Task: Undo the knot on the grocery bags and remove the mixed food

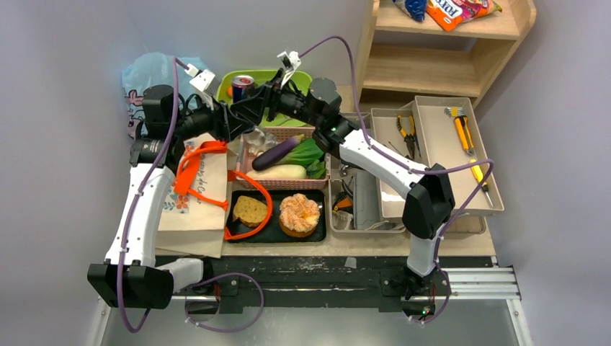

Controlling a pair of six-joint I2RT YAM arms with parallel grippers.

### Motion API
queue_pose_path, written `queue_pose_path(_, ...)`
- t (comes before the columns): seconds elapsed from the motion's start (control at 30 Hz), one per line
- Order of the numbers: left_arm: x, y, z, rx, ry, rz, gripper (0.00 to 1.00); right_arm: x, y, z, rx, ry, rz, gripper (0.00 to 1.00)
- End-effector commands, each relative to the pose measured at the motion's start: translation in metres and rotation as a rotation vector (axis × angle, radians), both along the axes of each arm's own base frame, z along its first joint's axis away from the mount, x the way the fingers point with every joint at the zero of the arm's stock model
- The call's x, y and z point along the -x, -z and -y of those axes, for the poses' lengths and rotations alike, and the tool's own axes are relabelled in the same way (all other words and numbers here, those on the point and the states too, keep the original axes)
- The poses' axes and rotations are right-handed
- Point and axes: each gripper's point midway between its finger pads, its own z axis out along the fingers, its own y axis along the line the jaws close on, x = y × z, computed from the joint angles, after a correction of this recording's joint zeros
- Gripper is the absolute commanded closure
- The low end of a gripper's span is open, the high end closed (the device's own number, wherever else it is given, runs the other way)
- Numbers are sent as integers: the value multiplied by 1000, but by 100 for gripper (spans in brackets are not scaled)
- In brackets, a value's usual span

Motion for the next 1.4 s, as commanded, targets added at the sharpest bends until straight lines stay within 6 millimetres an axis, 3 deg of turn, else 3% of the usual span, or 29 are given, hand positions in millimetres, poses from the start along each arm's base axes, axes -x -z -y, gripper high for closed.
queue_pose_path(0.0,1,-52,16,62,73,170,100,12,-29,10,-55,15,72,34)
queue_pose_path(0.1,3,-53,23,34,106,188,100,12,-28,11,-53,21,71,50)
queue_pose_path(0.2,6,-50,30,-10,132,210,100,10,-34,17,-61,35,76,80)
queue_pose_path(0.23,5,-49,31,-20,131,209,91,10,-38,20,-67,42,76,88)
queue_pose_path(0.3,3,-51,31,-16,121,200,53,1,-46,34,-76,98,65,100)
queue_pose_path(0.33,1,-52,30,-12,107,197,38,-8,-50,46,-75,144,63,100)
queue_pose_path(0.4,-2,-58,27,10,66,187,21,-21,-60,78,-84,252,70,100)
queue_pose_path(0.5,-1,-62,26,17,61,197,12,-37,-70,141,-100,467,103,100)
queue_pose_path(0.63,-1,-61,28,28,67,184,9,-47,-65,232,-37,815,146,100)
queue_pose_path(0.8,-1,-59,30,38,81,165,9,-57,-46,346,12,1140,26,100)
queue_pose_path(0.93,-4,-57,32,54,88,142,9,-66,-36,413,75,1357,9,100)
queue_pose_path(1.03,-5,-56,34,62,96,131,8,-81,-34,436,95,1411,17,100)
queue_pose_path(1.2,-7,-59,34,61,97,126,6,-117,-23,441,113,1386,24,100)
queue_pose_path(1.37,-3,-56,31,39,83,128,3,-143,-27,440,41,1409,176,100)
